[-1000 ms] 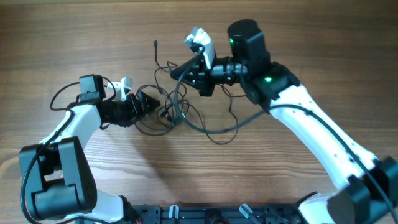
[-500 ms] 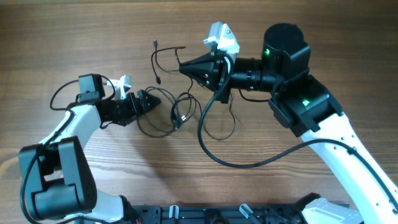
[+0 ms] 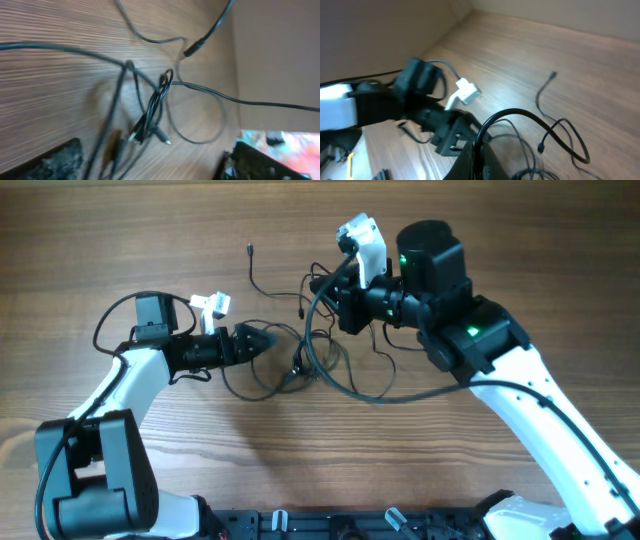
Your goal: Untangle cables
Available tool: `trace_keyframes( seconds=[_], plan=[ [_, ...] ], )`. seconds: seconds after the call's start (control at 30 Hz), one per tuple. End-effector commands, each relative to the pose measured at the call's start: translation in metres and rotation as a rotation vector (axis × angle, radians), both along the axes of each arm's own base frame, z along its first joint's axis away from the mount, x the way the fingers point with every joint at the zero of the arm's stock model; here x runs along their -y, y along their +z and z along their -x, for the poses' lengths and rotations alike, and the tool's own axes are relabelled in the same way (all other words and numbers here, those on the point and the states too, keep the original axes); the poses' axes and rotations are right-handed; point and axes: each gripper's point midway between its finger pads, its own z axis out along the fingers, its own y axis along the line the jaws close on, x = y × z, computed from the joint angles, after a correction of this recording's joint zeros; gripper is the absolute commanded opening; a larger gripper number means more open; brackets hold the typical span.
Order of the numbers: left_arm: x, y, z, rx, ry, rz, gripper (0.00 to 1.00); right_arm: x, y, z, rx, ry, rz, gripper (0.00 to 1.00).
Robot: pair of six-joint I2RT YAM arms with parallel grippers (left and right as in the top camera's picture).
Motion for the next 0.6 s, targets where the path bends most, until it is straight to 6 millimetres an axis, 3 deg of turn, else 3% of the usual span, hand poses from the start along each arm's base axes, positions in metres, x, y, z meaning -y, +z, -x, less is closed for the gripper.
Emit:
trace_keyframes(
  seconds=[0.0,0.13,0.2,0.27,0.33,0.37,0.43,0.57],
  plan=[
    [-0.023,0.033,-0.03,0.058,0.147,-0.104,1.0,0.003,-0.003,-0.008,-0.019,-0.055,0.003,0.04],
    [-0.053,0.046,-0.041,0.077,0.328,-0.318,0.99,0.003,-0.003,-0.008,-0.02,-0.056,0.003,0.04],
    [-0.034,0.049,-0.033,0.084,0.274,-0.326,0.87,0.003,-0.004,-0.009,-0.02,-0.062,0.005,0.04],
    [-0.011,0.041,-0.022,0.075,0.18,-0.342,0.61,0.006,-0.005,-0.011,-0.033,-0.089,0.005,0.04],
    [0.023,0.026,-0.005,0.055,0.044,-0.361,0.6,0.009,-0.006,-0.013,-0.049,-0.119,0.006,0.04],
    [0.04,0.016,0.003,0.039,-0.021,-0.368,0.69,0.009,-0.006,-0.014,-0.048,-0.12,0.006,0.04],
    [0.061,0.002,0.014,0.033,-0.112,-0.387,0.72,0.009,-0.007,-0.014,-0.05,-0.122,0.009,0.04],
    [0.065,-0.021,0.013,0.02,-0.142,-0.45,0.64,0.01,-0.01,-0.012,-0.06,-0.122,0.016,0.04]
  ],
)
